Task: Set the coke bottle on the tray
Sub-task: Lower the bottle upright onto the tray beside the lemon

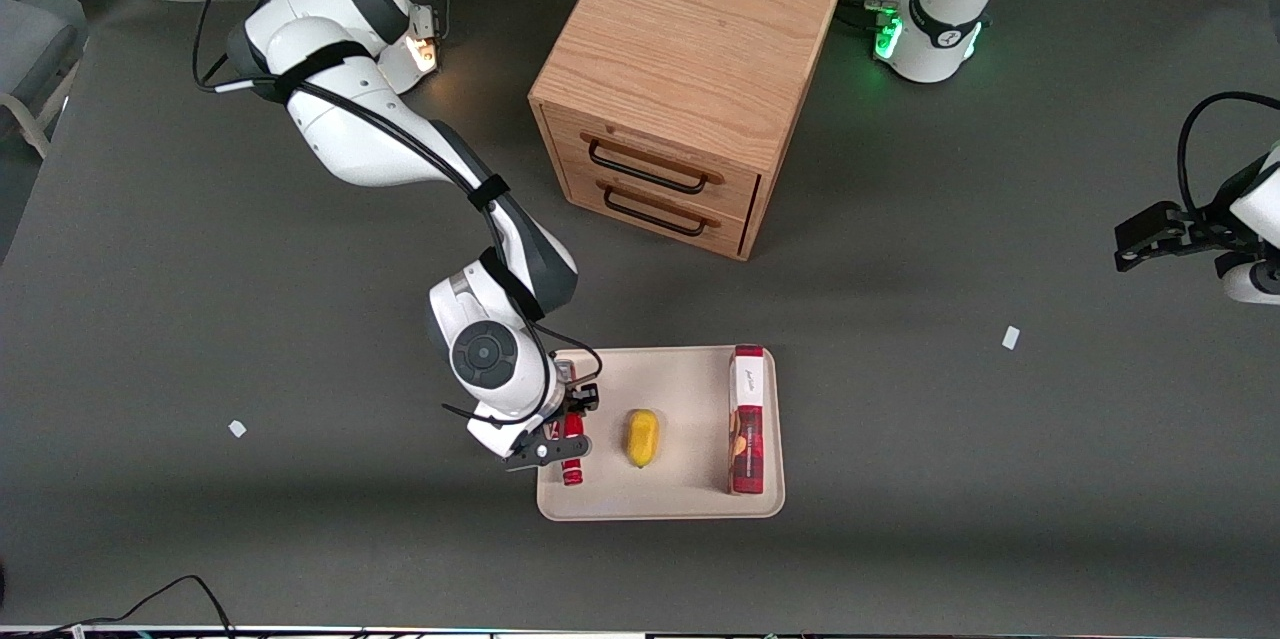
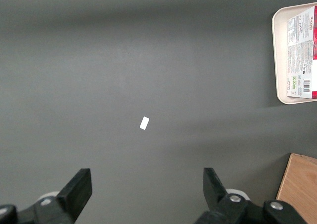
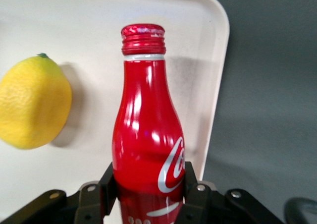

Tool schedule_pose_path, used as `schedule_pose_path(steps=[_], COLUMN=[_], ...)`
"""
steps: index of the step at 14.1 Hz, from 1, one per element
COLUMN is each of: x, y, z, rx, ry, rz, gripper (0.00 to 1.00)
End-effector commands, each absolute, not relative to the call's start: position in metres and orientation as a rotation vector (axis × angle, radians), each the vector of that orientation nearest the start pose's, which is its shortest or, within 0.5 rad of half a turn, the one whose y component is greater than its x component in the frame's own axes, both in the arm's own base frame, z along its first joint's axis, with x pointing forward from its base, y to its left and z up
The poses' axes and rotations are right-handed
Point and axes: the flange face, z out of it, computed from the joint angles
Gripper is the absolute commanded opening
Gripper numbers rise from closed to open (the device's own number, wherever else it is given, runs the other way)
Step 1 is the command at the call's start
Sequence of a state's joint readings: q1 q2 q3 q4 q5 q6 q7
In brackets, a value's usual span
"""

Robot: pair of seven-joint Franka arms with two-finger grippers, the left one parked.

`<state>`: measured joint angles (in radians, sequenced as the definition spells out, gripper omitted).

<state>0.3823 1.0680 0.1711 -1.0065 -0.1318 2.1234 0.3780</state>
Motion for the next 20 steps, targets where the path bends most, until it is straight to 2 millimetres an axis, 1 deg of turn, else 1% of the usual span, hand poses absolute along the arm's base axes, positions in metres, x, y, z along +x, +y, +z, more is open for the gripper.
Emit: schedule_pose_path(steps=[1, 7, 10, 11, 12, 13, 14, 17, 19, 20], x=[0.705, 0.706, 0.706, 0.706, 0.705, 0.704, 0.704, 0.705, 0.705, 0.707], y=[0.368, 0.363, 0.362, 0.361, 0.361, 0.361, 0.36, 0.359, 0.36, 0.357], z=[0.208, 0.192, 0.187, 0.187, 0.185, 0.184, 0.183, 0.184, 0.187, 0.189], rx=[-3.064, -3.061, -3.049, -3.04, -3.04, -3.041, -3.043, -3.044, -3.042, -3.04], ry=[-0.251, -0.212, -0.073, -0.038, -0.035, -0.029, -0.021, -0.021, -0.024, -0.021], rz=[-0.115, -0.113, -0.084, -0.074, -0.069, -0.064, -0.063, -0.063, -0.069, -0.071], gripper=[0.0, 0.0, 0.0, 0.05, 0.18, 0.75, 1.0, 1.0, 1.0, 1.0])
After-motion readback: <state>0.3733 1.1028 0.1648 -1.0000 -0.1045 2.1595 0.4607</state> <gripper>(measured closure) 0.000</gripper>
